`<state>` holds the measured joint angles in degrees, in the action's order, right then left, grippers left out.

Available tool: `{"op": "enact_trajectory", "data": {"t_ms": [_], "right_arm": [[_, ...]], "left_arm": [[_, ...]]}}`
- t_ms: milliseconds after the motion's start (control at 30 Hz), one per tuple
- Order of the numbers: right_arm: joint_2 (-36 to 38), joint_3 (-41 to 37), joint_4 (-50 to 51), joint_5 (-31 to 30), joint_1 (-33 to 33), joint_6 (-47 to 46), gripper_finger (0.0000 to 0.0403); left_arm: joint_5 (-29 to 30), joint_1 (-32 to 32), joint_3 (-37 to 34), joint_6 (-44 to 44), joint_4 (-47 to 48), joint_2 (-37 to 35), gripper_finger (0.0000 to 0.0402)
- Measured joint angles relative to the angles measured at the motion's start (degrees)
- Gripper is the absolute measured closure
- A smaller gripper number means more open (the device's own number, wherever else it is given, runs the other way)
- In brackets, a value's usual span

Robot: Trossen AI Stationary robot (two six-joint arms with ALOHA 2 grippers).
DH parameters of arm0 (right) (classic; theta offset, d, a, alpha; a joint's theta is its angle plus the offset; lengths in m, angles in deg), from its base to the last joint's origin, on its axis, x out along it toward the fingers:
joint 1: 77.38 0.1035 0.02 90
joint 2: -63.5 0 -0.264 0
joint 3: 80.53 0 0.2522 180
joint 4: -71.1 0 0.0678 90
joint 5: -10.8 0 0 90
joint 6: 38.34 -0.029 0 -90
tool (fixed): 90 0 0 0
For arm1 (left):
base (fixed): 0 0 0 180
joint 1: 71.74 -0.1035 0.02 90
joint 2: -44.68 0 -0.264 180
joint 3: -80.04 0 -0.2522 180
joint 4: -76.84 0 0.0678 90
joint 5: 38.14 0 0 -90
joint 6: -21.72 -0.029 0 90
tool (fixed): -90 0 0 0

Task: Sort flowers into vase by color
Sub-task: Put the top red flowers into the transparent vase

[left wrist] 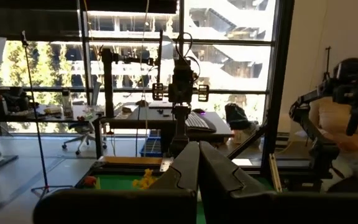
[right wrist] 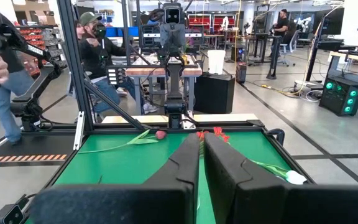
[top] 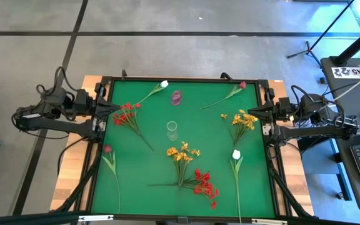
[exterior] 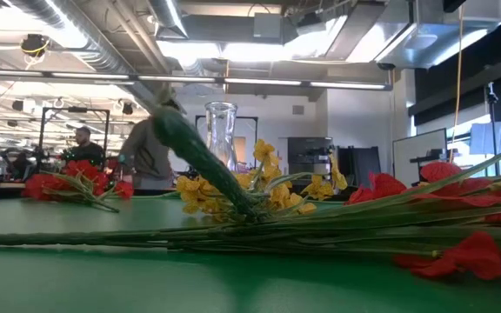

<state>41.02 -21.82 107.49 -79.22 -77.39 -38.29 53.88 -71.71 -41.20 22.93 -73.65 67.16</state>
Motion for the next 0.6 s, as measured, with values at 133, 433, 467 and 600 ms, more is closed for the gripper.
{"op": "enact_trajectory", "data": {"t_ms": [133,433,467,600], "right_arm": [[0.0,0.0,0.0,0.02,-0.02,0.0,0.0377],[0.0,0.0,0.02,0.01,0.0,0.01,0.0377],[0.0,0.0,0.02,0.0,-0.02,0.02,0.0377],[-0.01,0.0,0.02,0.0,-0.01,0.01,0.0377]], "left_arm": [[0.0,0.0,0.0,0.13,0.06,0.2,0.0401],[16.0,-0.03,0.04,0.3,0.88,4.28,0.0401],[16.38,-0.02,0.04,0.37,1.08,4.8,0.0401],[16.48,0.0,0.02,2.68,1.44,7.36,0.0401]]}}
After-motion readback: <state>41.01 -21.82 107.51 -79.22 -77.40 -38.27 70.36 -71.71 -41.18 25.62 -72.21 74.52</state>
